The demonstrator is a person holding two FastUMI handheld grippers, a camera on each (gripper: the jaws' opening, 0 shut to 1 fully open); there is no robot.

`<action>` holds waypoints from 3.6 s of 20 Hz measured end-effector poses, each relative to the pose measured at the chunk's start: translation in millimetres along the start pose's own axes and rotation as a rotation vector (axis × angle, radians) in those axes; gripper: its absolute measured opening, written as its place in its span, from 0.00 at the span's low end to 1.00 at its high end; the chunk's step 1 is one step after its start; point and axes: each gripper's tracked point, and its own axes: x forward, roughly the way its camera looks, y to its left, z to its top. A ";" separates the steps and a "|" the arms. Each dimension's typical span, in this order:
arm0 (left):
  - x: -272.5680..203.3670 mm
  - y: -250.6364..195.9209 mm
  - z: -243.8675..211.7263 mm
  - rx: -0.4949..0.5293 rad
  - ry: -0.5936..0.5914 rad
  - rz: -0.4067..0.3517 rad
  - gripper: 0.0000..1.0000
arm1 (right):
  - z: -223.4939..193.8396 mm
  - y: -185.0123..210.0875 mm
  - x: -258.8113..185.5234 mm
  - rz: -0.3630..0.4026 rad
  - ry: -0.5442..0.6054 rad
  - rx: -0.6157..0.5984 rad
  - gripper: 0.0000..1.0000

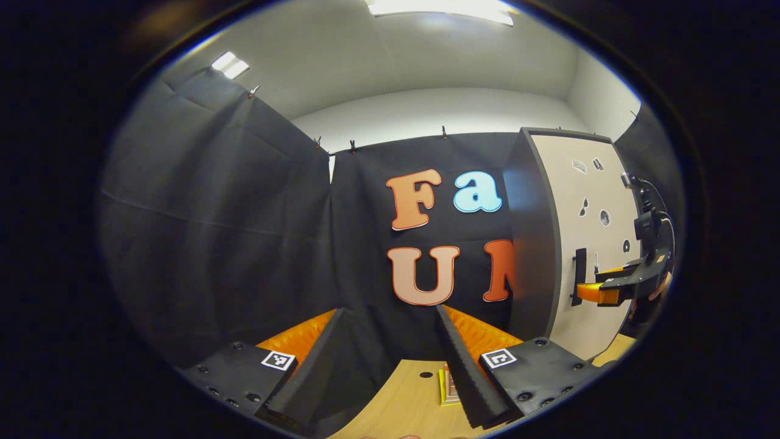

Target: Open the cabinet door with the right hand, grasp the bottle in the cabinet with the left hand and place it on the coaster, then close the cabinet door with the right hand.

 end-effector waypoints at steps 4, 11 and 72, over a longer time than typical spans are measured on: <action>-1.1 21.1 -9.0 0.002 0.011 0.032 0.95 | -5.5 -4.0 25.2 -0.055 0.021 0.047 0.74; -6.8 37.8 -17.1 -0.005 0.034 0.047 0.95 | -10.4 -15.6 45.2 -0.153 0.048 0.110 0.38; 85.4 -555.6 -120.0 -0.095 0.247 -0.655 0.96 | -18.1 -197.9 -171.6 -0.110 -0.389 0.143 0.14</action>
